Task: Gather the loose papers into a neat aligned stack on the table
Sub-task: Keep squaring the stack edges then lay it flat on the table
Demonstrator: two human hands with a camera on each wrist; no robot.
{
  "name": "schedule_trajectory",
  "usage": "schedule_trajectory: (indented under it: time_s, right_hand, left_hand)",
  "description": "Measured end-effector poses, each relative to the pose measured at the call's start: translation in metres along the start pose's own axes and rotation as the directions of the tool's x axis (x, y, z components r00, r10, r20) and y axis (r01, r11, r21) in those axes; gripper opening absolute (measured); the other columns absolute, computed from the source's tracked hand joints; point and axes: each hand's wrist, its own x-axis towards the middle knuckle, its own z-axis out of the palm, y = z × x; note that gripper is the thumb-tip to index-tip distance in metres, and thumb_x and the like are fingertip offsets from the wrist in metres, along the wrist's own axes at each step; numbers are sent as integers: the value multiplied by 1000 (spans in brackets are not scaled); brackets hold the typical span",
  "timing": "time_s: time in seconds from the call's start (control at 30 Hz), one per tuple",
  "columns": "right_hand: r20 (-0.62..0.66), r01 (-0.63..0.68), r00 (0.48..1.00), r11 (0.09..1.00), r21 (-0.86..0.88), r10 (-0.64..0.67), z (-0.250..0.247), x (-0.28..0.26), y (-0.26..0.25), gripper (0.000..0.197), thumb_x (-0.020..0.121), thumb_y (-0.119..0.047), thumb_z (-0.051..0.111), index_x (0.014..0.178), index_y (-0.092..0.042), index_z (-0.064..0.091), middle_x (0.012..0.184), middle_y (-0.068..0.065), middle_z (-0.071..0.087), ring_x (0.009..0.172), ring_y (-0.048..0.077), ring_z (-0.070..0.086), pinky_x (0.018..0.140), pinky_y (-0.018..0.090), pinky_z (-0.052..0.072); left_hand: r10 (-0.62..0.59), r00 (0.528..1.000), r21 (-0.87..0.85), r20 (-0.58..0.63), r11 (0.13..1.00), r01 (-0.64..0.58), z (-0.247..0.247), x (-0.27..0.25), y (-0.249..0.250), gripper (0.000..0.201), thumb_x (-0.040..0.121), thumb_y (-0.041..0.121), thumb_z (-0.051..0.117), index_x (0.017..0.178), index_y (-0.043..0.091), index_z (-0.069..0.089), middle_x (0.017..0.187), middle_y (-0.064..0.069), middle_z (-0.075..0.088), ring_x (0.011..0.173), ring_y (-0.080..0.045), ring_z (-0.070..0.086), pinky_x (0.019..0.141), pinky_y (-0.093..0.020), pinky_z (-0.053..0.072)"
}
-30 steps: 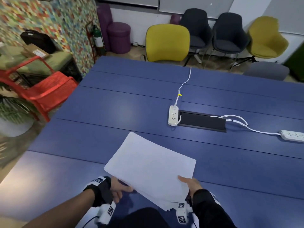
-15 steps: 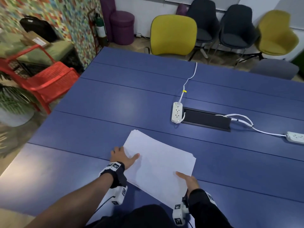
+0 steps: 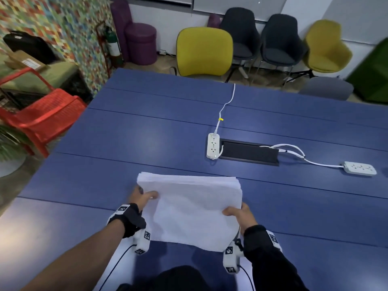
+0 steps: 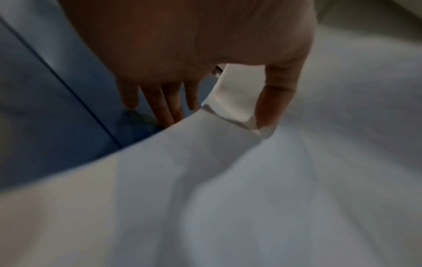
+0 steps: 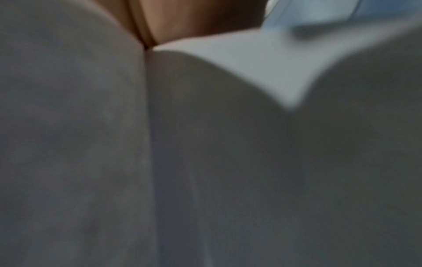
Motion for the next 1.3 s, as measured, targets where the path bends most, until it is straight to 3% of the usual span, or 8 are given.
schedule_trajectory:
  time_s: [0.17, 0.43, 0.57, 0.67, 0.9, 1.1, 1.2, 1.3]
  right_hand:
    - [-28, 210, 977, 978, -9, -210, -7, -7, -39, 40, 49, 1, 67, 89, 0, 68, 86, 14, 73, 74, 30, 69, 71, 40, 55]
    - [-261, 580, 785, 814, -10, -562, -6, 5, -57, 28, 65, 11, 76, 90, 0, 68, 72, -14, 73, 72, 3, 67, 72, 22, 55]
    - [-346, 427, 847, 904, -8, -403, -5, 29, -27, 34, 54, 0, 72, 87, 1, 65, 72, -7, 69, 70, 12, 63, 66, 22, 53]
    - [-339, 212, 918, 977, -16, -205, 0, 37, -7, 14, 77, 5, 64, 89, -2, 64, 86, 13, 65, 84, 24, 63, 68, 22, 46]
    - [-361, 360, 870, 933, -3, -337, 0, 20, -29, 22, 49, 4, 62, 69, -6, 66, 53, -14, 63, 51, 3, 57, 51, 17, 48]
    - [-346, 218, 913, 975, -30, -215, 4, 27, -12, 32, 47, -2, 63, 78, 2, 69, 74, 8, 64, 69, 23, 57, 67, 31, 48]
    - [-353, 277, 896, 960, -33, -270, -3, 30, -13, 33, 47, -1, 64, 80, 7, 68, 74, 10, 64, 72, 23, 59, 71, 34, 47]
    - [-328, 267, 900, 958, -104, -287, -7, 30, -6, 22, 51, 3, 67, 69, -9, 67, 72, 8, 64, 72, 23, 60, 73, 35, 48]
  left_hand:
    - [207, 975, -317, 85, 933, -171, 3, -28, 62, 14, 55, -3, 59, 67, 6, 56, 46, 9, 61, 61, -21, 49, 51, -19, 45]
    - [531, 829, -391, -174, 736, -553, 6, -66, 126, 24, 51, -5, 59, 65, 14, 61, 51, 17, 65, 49, 6, 57, 50, -12, 47]
    - [484, 870, -202, -97, 846, -493, 9, -45, 82, 30, 54, -10, 65, 67, 15, 56, 63, 8, 64, 65, -9, 58, 62, -11, 47]
    - [418, 908, 14, -2, 908, -418, 15, -33, 51, 31, 62, -10, 62, 59, 19, 49, 59, 5, 55, 61, -11, 49, 65, -29, 39]
    - [347, 932, -247, -102, 899, -362, 10, -41, 72, 26, 47, -12, 60, 57, 12, 57, 47, 15, 61, 52, -2, 56, 52, -16, 47]
    - [205, 976, -148, -79, 965, -215, 17, -29, 56, 22, 55, -11, 63, 55, 9, 55, 60, -4, 58, 73, -22, 51, 69, -33, 43]
    - [312, 949, -170, -52, 933, -316, 12, -31, 60, 28, 57, -15, 60, 59, 12, 55, 46, 14, 57, 66, -21, 49, 65, -27, 42]
    - [357, 934, -124, -14, 926, -356, 14, -34, 56, 25, 57, -11, 60, 64, 12, 53, 60, 5, 57, 71, -21, 50, 61, -22, 42]
